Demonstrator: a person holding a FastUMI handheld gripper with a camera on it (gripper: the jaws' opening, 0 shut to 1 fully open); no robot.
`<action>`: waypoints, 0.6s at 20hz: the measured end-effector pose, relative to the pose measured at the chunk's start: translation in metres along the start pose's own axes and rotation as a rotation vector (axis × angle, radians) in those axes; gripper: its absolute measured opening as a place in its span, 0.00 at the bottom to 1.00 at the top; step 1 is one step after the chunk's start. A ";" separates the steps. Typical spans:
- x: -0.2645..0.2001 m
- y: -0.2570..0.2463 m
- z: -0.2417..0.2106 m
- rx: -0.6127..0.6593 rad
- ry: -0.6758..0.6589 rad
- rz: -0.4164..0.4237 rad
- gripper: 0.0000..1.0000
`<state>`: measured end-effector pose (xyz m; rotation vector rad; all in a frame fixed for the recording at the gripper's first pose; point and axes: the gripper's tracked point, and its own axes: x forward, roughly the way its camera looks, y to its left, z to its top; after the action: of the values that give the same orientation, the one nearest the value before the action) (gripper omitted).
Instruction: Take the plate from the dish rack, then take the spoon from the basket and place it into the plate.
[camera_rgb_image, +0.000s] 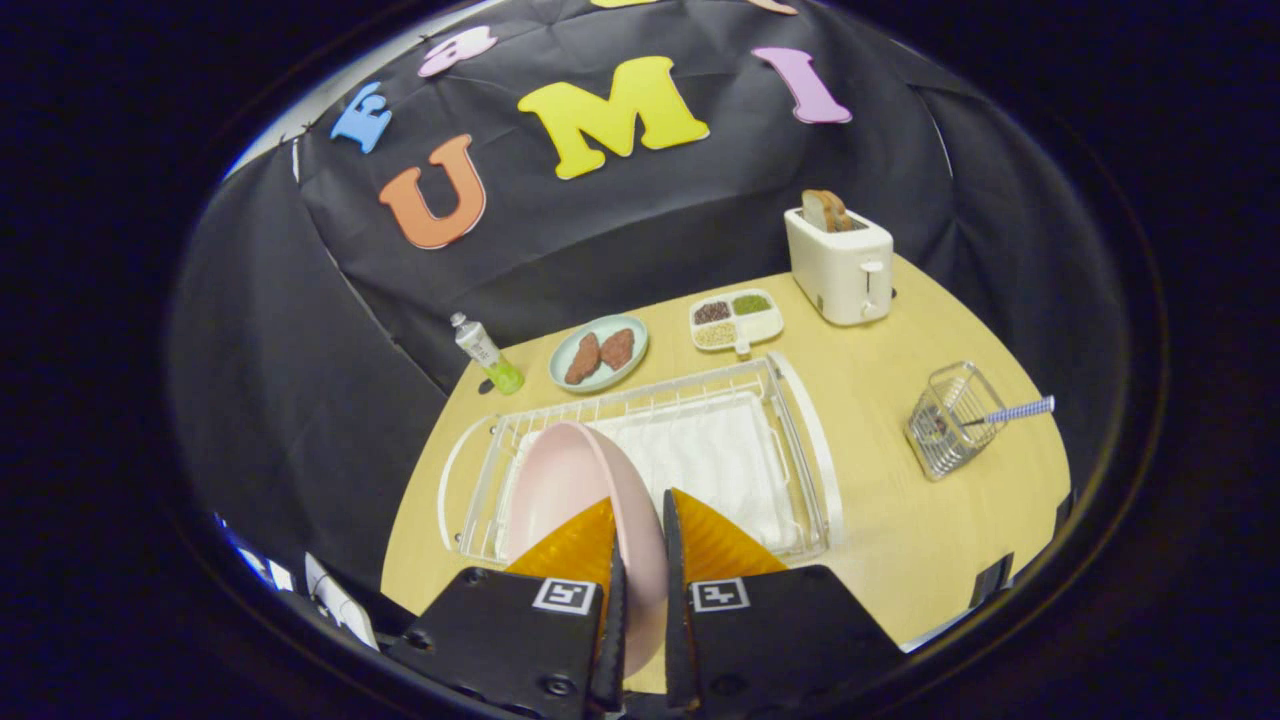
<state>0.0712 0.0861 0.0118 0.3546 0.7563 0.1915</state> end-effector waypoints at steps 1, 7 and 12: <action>-0.004 -0.011 -0.013 0.022 0.007 0.010 0.21; -0.009 -0.073 -0.075 0.177 0.056 0.056 0.21; 0.016 -0.100 -0.118 0.284 0.151 0.068 0.21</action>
<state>0.0049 0.0275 -0.1156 0.6410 0.9240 0.1764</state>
